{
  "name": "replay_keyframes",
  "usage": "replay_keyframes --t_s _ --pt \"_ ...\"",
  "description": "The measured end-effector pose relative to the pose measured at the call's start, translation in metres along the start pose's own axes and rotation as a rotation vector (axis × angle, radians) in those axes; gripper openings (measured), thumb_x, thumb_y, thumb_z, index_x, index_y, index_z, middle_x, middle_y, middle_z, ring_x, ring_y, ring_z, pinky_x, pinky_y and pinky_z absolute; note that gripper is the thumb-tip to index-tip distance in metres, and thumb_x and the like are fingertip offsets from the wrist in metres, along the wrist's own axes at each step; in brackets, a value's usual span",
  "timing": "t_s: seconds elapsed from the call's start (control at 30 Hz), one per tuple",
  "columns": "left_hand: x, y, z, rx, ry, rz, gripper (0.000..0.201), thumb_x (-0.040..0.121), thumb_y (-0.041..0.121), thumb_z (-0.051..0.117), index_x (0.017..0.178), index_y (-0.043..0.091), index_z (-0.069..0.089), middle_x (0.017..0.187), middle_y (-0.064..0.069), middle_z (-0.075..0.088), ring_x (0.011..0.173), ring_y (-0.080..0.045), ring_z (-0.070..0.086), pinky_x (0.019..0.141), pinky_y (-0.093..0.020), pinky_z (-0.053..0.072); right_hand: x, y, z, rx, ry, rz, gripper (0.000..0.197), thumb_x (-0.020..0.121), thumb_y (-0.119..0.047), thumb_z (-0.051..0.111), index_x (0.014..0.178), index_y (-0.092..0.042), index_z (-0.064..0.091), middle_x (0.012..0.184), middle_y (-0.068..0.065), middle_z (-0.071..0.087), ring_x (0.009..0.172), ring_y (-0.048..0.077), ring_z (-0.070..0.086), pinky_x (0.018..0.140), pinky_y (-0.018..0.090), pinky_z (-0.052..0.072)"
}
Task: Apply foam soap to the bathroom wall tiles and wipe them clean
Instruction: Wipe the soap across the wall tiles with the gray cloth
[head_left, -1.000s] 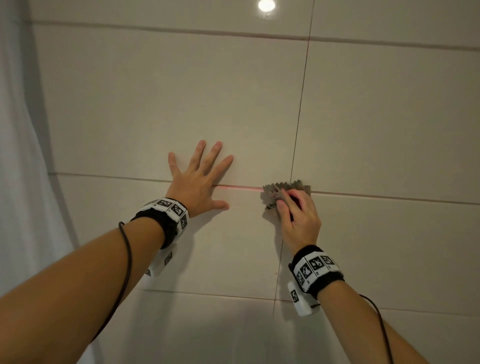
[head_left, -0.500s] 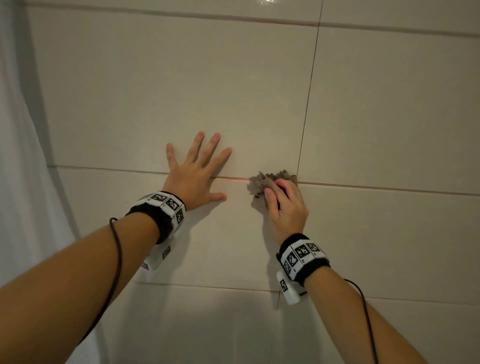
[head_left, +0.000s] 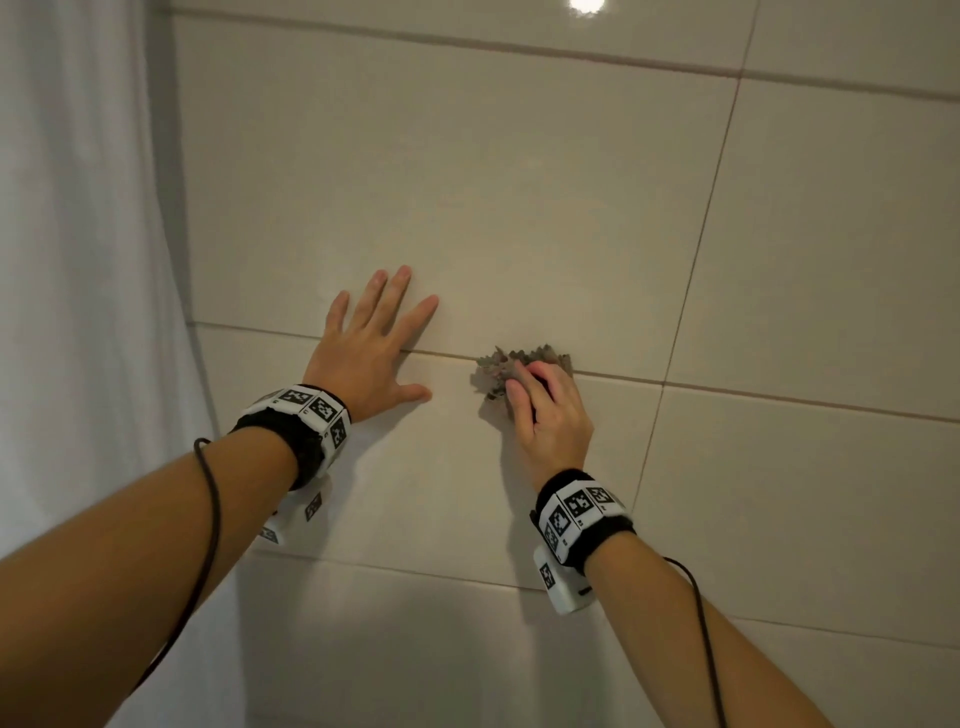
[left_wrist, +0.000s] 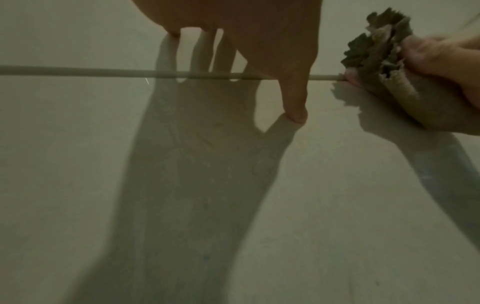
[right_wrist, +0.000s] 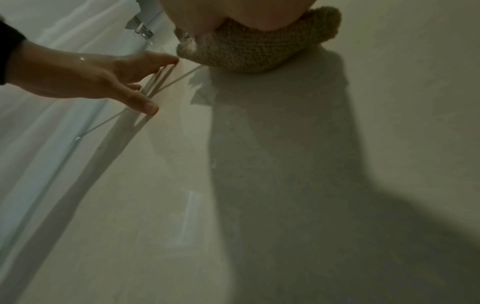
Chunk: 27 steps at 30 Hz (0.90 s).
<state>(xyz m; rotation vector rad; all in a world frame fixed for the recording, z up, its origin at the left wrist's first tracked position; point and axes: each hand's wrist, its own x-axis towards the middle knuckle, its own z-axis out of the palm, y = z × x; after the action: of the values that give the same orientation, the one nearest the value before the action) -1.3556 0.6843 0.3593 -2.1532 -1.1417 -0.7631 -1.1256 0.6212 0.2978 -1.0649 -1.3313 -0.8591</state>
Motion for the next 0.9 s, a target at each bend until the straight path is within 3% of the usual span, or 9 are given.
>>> replay_keyframes --t_s 0.2,0.3,0.37,0.47,0.53,0.6,0.7,0.8,0.9 --pt "-0.002 -0.016 -0.003 -0.057 -0.059 0.015 0.117 0.078 0.07 0.066 0.157 0.037 -0.014 0.162 0.009 -0.031 0.154 -0.019 -0.016 0.121 -0.059 0.005 0.006 -0.04 0.018 0.069 -0.104 0.06 0.035 0.098 -0.034 0.05 0.103 -0.013 0.077 0.103 0.0 0.071 0.099 0.013 0.061 0.085 0.02 0.044" --pt "-0.005 -0.02 -0.014 -0.088 -0.124 0.023 0.113 0.081 0.06 0.07 0.159 0.035 -0.009 0.161 0.011 -0.032 0.154 -0.017 -0.017 0.122 -0.058 0.006 0.013 -0.055 0.003 0.27 -0.206 0.327 0.032 0.099 -0.031 0.053 0.106 -0.01 0.076 0.109 0.0 0.072 0.103 0.012 0.062 0.094 0.026 0.046" --pt "-0.01 -0.019 -0.023 -0.137 -0.163 0.026 0.108 0.084 0.056 0.07 0.16 0.033 -0.002 0.164 0.007 -0.026 0.154 -0.018 -0.016 0.123 -0.056 0.006 0.018 -0.058 -0.009 0.499 -0.265 0.548 0.028 0.101 -0.027 0.054 0.108 -0.011 0.076 0.108 -0.002 0.073 0.103 0.012 0.065 0.096 0.03 0.049" --pt "-0.022 -0.009 -0.027 -0.221 -0.196 0.051 0.103 0.086 0.055 0.068 0.16 0.033 0.001 0.167 0.003 -0.019 0.155 -0.018 -0.01 0.124 -0.051 0.001 0.018 -0.058 -0.027 0.755 -0.299 0.823 0.037 0.099 -0.039 0.054 0.102 -0.011 0.078 0.104 0.008 0.076 0.098 0.027 0.07 0.091 0.039 0.051" --pt "-0.033 0.003 -0.024 -0.292 -0.214 0.085 0.104 0.085 0.055 0.069 0.16 0.032 0.0 0.168 0.002 -0.016 0.155 -0.017 -0.007 0.124 -0.048 -0.001 0.015 -0.064 -0.043 0.879 -0.294 1.013 0.042 0.096 -0.044 0.058 0.101 -0.008 0.078 0.104 0.014 0.075 0.098 0.031 0.07 0.09 0.04 0.051" --pt "-0.044 0.017 -0.024 -0.402 -0.246 0.105 0.105 0.085 0.052 0.07 0.16 0.03 -0.001 0.168 0.003 -0.014 0.155 -0.015 -0.005 0.124 -0.044 -0.002 0.013 -0.069 -0.061 0.986 -0.283 1.145 0.041 0.098 -0.039 0.057 0.102 -0.003 0.077 0.107 0.014 0.074 0.103 0.029 0.07 0.096 0.039 0.051" --pt "-0.061 0.042 -0.026 -0.559 -0.306 0.116 0.105 0.087 0.046 0.072 0.161 0.027 0.0 0.169 0.003 -0.007 0.155 -0.016 0.006 0.124 -0.038 0.007 0.005 -0.07 -0.086 1.097 -0.301 1.258 0.04 0.097 -0.036 0.058 0.101 0.0 0.076 0.108 0.02 0.073 0.097 0.03 0.07 0.098 0.043 0.051" --pt "-0.074 0.066 -0.032 -0.761 -0.374 0.085 0.097 0.09 0.037 0.071 0.161 0.03 0.005 0.169 0.003 0.009 0.151 -0.02 0.026 0.119 -0.031 0.023 -0.007 -0.07 -0.107 1.111 -0.338 1.321 0.039 0.098 -0.036 0.055 0.105 -0.003 0.075 0.108 0.019 0.073 0.093 0.028 0.071 0.09 0.039 0.054" --pt "-0.079 0.086 -0.036 -0.943 -0.465 0.039 0.081 0.09 0.03 0.072 0.156 0.032 0.025 0.161 0.001 0.034 0.146 -0.018 0.035 0.111 -0.026 0.029 -0.019 -0.067 -0.123 1.105 -0.322 1.36 0.039 0.1 -0.037 0.053 0.105 -0.006 0.075 0.109 0.019 0.072 0.095 0.029 0.07 0.085 0.037 0.055"
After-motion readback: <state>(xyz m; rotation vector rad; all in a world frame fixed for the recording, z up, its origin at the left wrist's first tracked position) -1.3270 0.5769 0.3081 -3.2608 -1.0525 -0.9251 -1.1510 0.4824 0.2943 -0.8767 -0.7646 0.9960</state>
